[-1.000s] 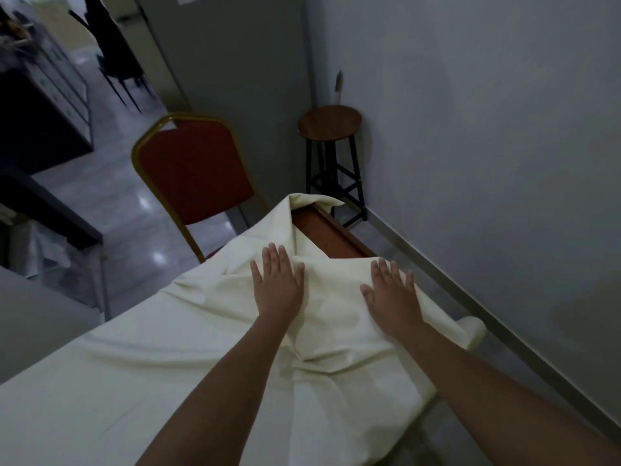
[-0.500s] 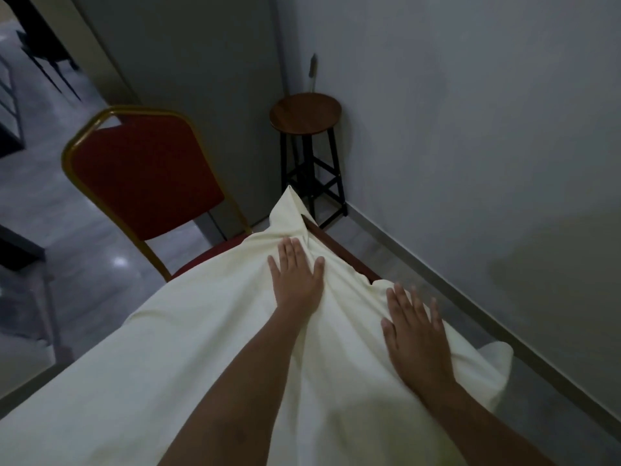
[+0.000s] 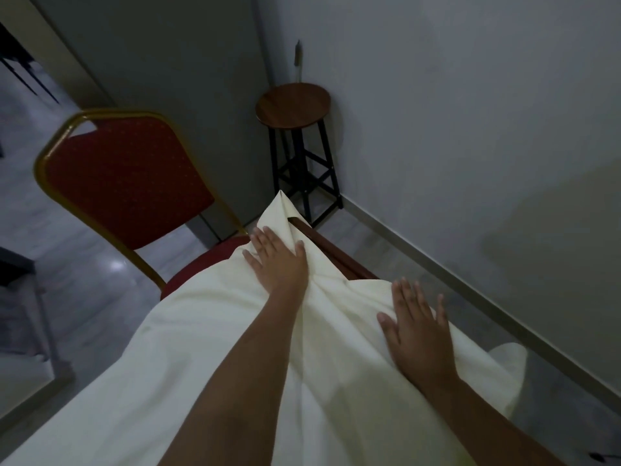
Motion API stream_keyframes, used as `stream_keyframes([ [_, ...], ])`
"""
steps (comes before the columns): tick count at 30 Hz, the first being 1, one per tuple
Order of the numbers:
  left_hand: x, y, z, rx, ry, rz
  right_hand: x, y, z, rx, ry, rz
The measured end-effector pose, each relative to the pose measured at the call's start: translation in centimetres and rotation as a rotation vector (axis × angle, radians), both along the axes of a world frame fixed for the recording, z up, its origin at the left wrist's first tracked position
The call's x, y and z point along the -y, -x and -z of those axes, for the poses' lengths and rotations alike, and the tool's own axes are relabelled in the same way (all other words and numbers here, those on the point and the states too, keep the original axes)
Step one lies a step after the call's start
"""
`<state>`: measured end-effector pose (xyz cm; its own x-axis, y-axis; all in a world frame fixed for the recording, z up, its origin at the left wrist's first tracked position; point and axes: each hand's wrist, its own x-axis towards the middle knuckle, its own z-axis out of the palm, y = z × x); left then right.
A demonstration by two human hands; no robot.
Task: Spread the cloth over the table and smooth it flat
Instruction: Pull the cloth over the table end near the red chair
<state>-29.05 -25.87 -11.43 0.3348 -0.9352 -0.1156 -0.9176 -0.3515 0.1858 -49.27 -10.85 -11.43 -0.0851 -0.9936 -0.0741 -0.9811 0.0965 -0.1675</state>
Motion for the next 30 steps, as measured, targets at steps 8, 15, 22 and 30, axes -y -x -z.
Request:
stream_keyframes([
  [8, 3.6, 1.3, -1.9, 0.095, -0.024, 0.089, 0.0, -0.5, -1.0, 0.001, 0.019, 0.018],
  [15, 7.9, 2.3, -5.1, 0.125, 0.108, 0.118, 1.0, 1.0, -1.5, -0.029, 0.089, 0.052],
  [22, 8.3, 1.7, -5.7, 0.029, 0.172, 0.078, 1.8, 4.4, -2.0, -0.029, 0.129, 0.162],
  [30, -1.4, 1.1, -0.1, 0.039, 0.092, 0.342, 0.0, 0.7, -2.2, 0.053, 0.099, 0.105],
])
